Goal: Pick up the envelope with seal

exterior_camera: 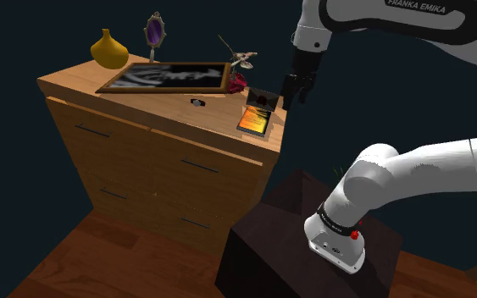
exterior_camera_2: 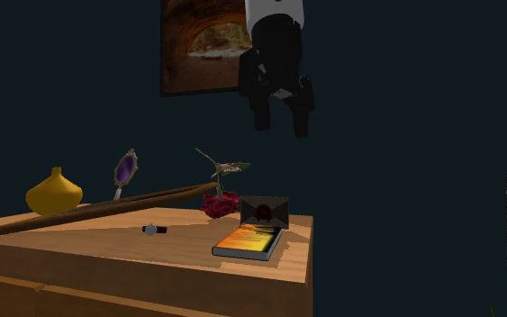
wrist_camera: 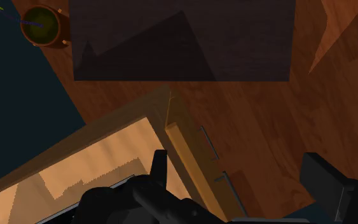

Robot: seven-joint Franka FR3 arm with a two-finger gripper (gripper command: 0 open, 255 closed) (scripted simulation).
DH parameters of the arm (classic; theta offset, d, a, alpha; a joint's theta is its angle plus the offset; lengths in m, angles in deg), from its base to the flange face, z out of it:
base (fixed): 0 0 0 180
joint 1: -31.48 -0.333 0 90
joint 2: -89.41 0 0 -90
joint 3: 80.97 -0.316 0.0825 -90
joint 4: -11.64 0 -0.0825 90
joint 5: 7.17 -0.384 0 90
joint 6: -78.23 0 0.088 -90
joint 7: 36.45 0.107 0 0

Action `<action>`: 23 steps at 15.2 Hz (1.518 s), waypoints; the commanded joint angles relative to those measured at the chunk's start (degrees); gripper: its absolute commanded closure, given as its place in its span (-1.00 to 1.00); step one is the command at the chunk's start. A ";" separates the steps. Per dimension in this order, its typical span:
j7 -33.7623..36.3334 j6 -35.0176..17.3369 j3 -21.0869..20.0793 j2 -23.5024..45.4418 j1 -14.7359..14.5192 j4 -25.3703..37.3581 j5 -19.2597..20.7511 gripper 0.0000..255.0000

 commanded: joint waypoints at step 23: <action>-39.96 -22.44 22.03 36.26 1.37 17.11 4.73 -1.00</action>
